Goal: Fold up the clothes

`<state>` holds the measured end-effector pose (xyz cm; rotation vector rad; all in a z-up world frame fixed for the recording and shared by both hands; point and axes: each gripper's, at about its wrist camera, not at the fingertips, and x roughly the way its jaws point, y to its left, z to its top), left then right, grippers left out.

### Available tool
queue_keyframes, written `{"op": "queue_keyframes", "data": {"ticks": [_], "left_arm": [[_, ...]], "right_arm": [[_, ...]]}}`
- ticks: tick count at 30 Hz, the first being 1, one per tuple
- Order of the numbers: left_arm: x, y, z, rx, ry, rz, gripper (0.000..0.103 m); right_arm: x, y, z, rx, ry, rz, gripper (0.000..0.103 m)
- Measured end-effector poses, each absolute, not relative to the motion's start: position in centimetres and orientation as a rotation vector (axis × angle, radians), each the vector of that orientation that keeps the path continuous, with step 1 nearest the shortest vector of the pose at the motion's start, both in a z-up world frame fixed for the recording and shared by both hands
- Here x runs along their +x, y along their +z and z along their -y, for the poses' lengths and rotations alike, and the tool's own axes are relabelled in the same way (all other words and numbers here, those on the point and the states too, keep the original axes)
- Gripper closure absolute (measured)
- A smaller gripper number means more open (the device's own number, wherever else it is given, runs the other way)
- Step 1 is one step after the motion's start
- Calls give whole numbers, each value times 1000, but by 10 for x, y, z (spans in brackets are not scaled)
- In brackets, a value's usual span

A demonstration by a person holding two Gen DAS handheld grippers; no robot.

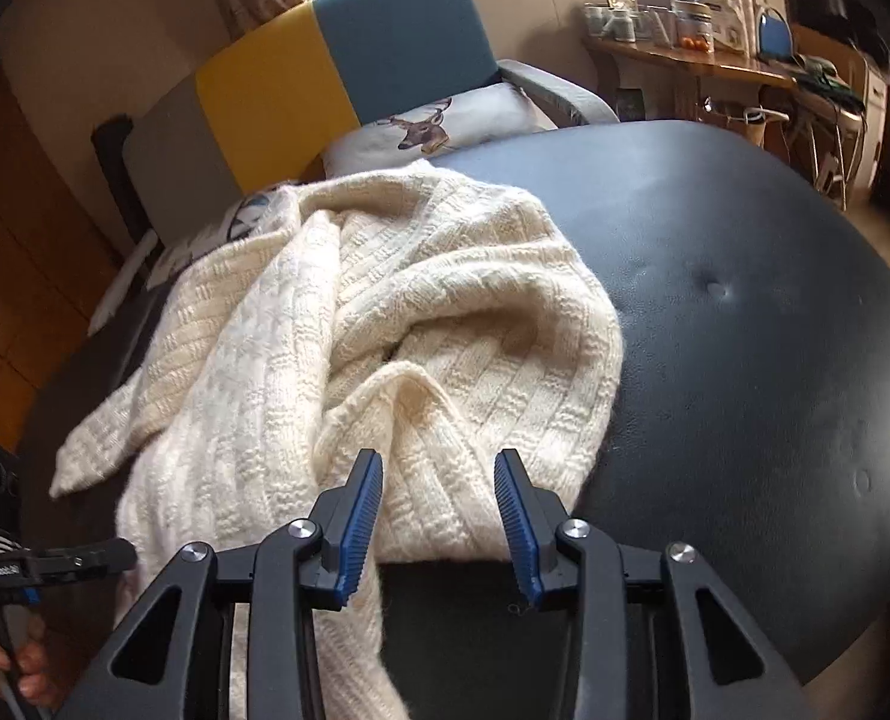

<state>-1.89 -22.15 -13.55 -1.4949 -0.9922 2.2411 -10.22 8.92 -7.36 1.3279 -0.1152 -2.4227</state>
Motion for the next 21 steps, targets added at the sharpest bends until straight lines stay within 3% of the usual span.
{"op": "queue_keyframes", "data": {"ticks": [3, 13, 21], "left_arm": [[-19, -136, 220, -1477, 2241, 996, 89], [-14, -127, 227, -1401, 2294, 984, 93], [-14, -125, 227, -1402, 2299, 988, 93]], "right_arm": [[-113, -95, -82, 1432, -2377, 23, 63], [-105, -104, -69, 1375, -2360, -222, 61], [-109, -102, -73, 1400, -2368, -142, 61]]}}
